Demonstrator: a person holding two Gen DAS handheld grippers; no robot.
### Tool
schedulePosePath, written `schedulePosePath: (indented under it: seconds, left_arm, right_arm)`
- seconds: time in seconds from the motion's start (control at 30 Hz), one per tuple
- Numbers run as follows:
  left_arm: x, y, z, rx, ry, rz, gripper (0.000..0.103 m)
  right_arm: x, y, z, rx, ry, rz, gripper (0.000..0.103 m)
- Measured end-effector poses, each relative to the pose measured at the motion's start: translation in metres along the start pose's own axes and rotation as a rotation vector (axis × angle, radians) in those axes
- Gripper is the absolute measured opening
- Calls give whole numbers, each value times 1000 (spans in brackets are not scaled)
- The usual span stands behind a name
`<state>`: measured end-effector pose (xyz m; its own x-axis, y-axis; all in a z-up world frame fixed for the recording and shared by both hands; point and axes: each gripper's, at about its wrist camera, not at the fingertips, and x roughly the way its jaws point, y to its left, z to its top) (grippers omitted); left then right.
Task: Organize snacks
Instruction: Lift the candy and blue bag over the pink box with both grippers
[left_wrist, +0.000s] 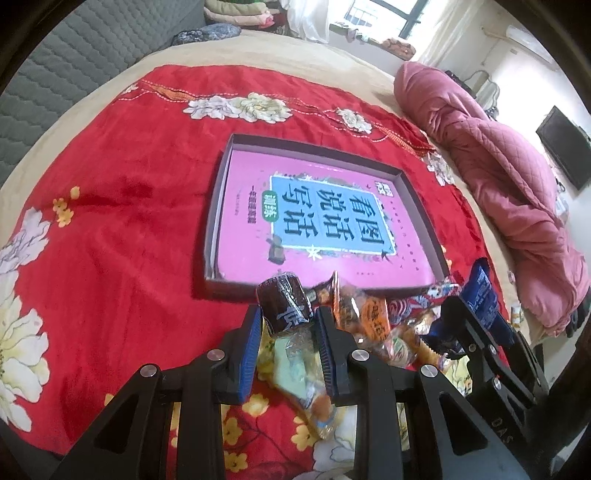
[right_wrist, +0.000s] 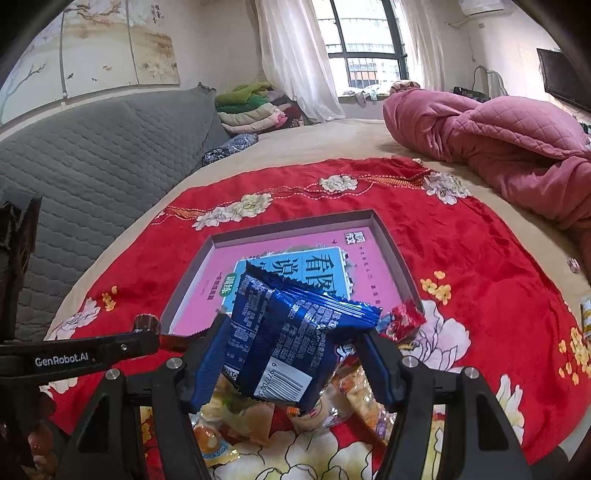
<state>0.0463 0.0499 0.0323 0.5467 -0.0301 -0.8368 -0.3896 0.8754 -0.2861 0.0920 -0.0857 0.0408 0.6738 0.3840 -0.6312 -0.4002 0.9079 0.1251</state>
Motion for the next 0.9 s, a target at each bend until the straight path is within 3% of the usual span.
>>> schedulePosePath:
  seconds: [0.9]
  left_arm:
    - [34, -7, 42, -7, -15, 44, 30]
  right_arm:
    - [36, -12, 30, -25, -48, -54, 66]
